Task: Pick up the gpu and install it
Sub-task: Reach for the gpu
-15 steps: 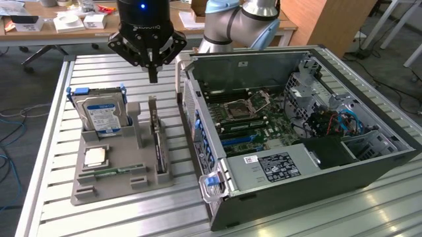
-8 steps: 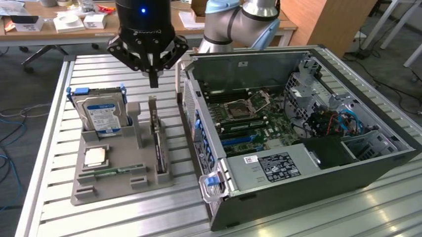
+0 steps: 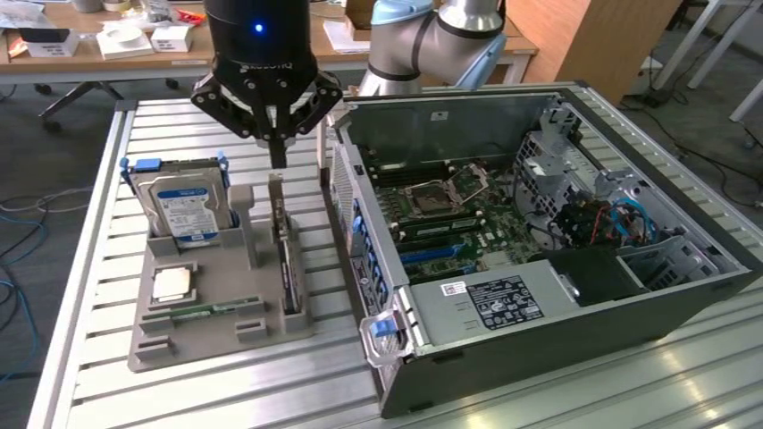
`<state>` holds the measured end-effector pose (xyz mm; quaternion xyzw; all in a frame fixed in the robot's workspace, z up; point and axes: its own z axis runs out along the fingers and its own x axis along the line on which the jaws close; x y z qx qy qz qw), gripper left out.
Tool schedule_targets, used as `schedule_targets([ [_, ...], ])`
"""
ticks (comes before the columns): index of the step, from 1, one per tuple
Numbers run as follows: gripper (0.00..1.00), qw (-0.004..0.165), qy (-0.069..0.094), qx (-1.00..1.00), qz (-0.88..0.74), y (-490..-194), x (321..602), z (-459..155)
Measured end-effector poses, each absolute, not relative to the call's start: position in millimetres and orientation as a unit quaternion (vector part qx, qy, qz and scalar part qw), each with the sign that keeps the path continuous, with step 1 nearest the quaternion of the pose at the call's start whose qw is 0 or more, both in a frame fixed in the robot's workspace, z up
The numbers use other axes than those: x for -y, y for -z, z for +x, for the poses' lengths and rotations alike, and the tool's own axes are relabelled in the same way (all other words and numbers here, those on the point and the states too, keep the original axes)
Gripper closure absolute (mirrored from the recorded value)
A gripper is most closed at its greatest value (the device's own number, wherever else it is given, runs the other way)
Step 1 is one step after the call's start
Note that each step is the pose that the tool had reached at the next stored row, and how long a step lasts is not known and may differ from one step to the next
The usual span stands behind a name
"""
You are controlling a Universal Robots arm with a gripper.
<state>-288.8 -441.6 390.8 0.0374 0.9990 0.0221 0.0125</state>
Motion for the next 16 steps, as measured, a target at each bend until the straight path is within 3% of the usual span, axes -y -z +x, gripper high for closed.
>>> schedule_targets([
  [16,0.9,0.013,-0.021,-0.999,0.037,-390.7,468.1,-294.6],
])
